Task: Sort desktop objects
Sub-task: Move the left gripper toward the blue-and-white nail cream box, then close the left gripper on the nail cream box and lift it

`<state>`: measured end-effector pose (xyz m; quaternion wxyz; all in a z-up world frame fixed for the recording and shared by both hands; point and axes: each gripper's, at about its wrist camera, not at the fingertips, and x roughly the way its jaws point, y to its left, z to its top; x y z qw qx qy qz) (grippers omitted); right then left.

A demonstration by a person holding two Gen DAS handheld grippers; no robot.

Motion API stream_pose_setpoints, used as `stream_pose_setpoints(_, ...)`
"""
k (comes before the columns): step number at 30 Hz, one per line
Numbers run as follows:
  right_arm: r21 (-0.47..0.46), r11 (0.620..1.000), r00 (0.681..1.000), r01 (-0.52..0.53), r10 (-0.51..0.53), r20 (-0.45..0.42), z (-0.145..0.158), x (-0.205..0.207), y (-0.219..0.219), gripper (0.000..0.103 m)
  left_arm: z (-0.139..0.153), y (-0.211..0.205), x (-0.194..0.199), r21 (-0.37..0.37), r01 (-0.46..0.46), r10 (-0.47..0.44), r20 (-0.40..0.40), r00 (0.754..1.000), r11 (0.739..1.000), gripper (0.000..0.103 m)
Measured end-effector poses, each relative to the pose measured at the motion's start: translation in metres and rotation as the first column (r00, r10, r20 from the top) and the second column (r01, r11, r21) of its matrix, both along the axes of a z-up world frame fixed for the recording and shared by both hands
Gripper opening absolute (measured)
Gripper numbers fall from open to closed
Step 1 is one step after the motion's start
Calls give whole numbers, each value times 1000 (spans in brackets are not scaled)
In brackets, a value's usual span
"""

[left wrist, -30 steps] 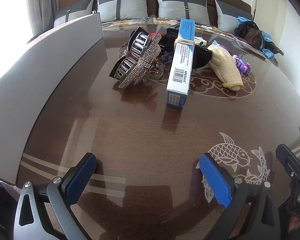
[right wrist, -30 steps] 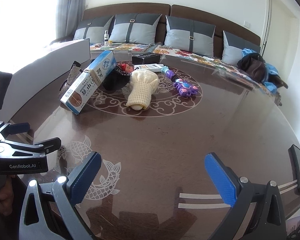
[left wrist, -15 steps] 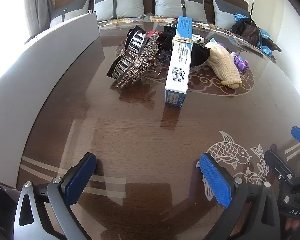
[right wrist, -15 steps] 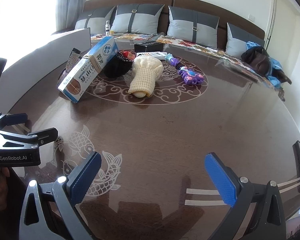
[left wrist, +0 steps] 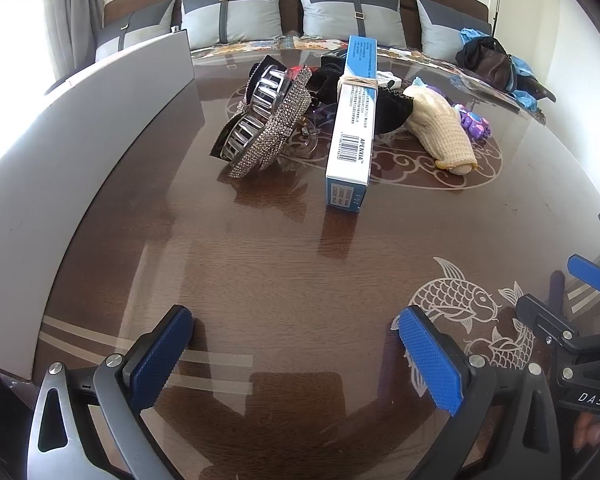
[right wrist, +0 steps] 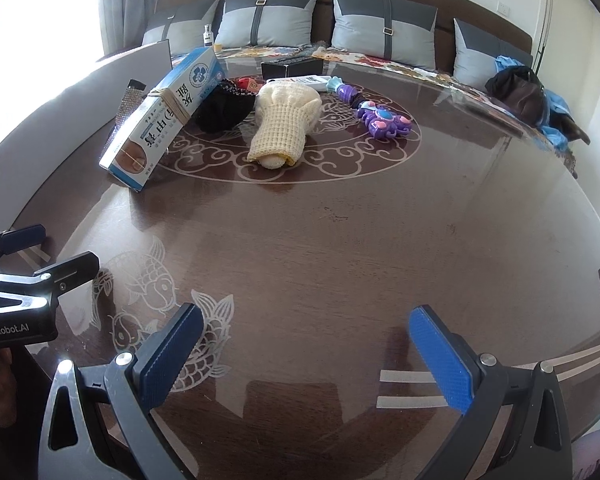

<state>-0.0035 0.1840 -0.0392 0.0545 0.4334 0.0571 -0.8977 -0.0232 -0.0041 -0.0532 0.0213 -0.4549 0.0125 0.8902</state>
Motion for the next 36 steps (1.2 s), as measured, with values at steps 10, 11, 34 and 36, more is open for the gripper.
stream_pose_setpoints(10, -40, 999, 1000, 22, -22, 8, -3, 0, 6, 103, 0, 3, 0, -2, 1, -1, 3, 1000, 1000, 103)
stream_pose_setpoints(11, -40, 999, 1000, 22, -22, 6, -3, 0, 6, 103, 0, 3, 0, -2, 1, -1, 3, 1000, 1000, 103)
stream_pose_setpoints(34, -43, 999, 1000, 28, -28, -12, -4, 0, 5, 103, 21, 19, -31, 18, 106, -105, -41, 994, 994, 103)
stream_pose_setpoints(36, -43, 999, 999, 31, -32, -12, -4, 0, 5, 103, 27, 25, -46, -5, 110, -110, -45, 993, 994, 103)
